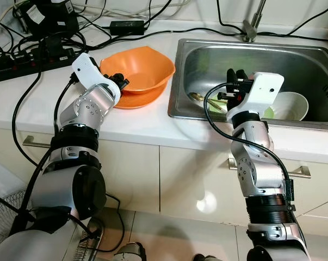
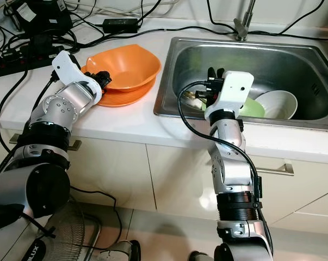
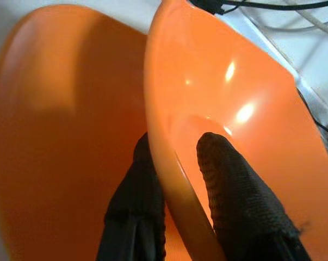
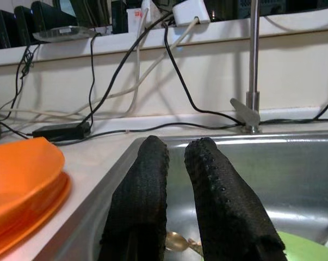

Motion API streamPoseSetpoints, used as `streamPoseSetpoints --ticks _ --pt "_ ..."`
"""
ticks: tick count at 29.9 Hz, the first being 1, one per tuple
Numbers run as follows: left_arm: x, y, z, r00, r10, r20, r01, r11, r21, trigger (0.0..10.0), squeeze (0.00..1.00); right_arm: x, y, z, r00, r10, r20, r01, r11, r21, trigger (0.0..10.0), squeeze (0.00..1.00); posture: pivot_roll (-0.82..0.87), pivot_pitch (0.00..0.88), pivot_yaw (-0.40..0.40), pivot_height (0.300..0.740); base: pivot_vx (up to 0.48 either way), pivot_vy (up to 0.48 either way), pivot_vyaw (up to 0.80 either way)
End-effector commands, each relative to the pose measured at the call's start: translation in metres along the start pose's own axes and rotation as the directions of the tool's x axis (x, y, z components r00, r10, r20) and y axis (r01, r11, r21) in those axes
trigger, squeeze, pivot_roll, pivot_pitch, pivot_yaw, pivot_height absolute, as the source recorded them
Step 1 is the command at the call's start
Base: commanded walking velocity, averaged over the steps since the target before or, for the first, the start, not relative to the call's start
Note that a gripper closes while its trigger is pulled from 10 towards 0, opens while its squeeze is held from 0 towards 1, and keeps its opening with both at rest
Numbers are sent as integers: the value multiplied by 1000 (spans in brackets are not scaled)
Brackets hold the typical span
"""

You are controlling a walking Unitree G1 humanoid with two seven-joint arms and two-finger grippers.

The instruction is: Kitchen organization

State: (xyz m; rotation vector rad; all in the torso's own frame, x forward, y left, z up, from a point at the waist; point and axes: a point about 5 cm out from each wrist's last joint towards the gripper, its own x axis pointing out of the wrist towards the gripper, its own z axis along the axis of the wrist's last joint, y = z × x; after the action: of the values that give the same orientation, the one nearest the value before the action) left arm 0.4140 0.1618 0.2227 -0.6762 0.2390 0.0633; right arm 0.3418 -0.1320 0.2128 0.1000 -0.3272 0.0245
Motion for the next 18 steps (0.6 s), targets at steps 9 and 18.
streamPoseSetpoints --ticks 9,18 --pt "0 0 5 1000 10 15 -10 1000 1 0 0 3 1 2 1000 1 7 -1 1000 7 10000 0 59 84 45 740 0 0 0" --pt "-3 -3 16 992 -36 123 40 999 -27 0 0 3 1 2 1000 1 9 -1 1000 8 10000 0 58 78 42 740 0 0 0"
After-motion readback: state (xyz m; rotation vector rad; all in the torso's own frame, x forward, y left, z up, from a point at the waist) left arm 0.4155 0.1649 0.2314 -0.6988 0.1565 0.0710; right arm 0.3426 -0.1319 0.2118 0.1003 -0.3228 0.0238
